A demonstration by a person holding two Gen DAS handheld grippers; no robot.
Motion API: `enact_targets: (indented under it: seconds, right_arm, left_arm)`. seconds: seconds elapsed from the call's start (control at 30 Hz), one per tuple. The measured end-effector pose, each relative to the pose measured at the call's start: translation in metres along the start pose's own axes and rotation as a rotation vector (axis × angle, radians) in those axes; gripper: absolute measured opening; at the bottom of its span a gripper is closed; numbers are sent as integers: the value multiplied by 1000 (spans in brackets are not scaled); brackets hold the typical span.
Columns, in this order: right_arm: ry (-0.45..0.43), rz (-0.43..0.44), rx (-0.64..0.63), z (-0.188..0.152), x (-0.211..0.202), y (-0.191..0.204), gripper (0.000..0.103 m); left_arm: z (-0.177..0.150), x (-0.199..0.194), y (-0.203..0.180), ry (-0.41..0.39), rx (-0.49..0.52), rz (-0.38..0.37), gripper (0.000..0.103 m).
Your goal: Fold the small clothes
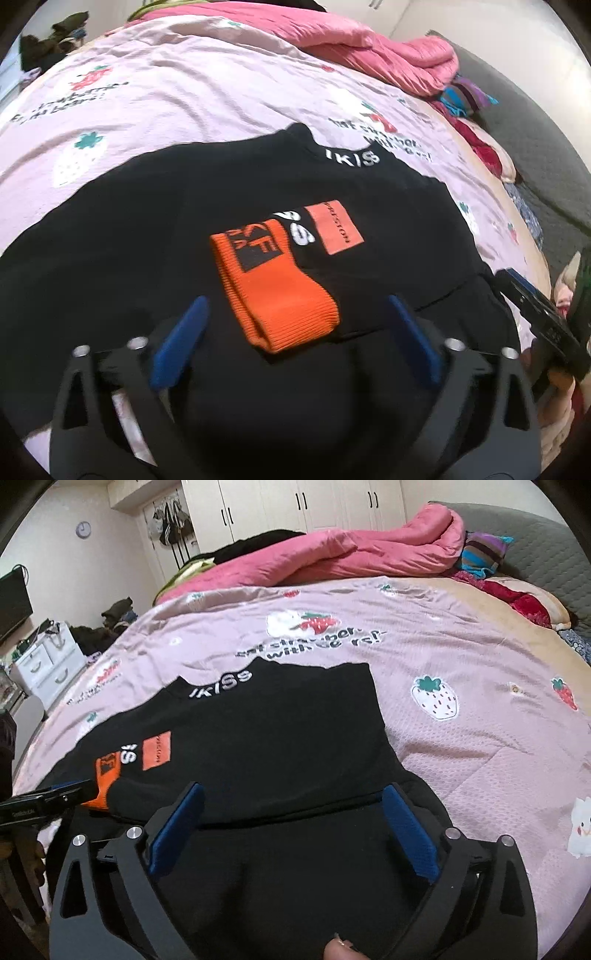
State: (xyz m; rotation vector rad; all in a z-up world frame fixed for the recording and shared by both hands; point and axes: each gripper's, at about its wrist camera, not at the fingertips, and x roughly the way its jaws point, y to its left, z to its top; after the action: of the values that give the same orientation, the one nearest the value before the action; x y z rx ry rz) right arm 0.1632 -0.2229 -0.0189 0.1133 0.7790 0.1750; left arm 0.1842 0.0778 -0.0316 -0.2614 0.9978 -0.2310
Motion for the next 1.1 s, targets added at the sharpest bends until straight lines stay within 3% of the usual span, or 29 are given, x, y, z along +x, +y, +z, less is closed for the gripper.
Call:
enact_targets:
  seconds: [0.27, 0.43, 1.1]
  right_arm:
    - [-35, 23, -5, -2, -16, 11, 99]
    - [-49, 20, -33, -1, -21, 24, 99]
    - [-77, 132, -177, -6, -35, 106, 99]
  left_arm:
    - [-6, -20, 4, -37, 20, 77, 94]
    - [-11, -35, 10, -63, 9, 80, 94]
    - [-31, -90, 69, -165, -141, 173, 94]
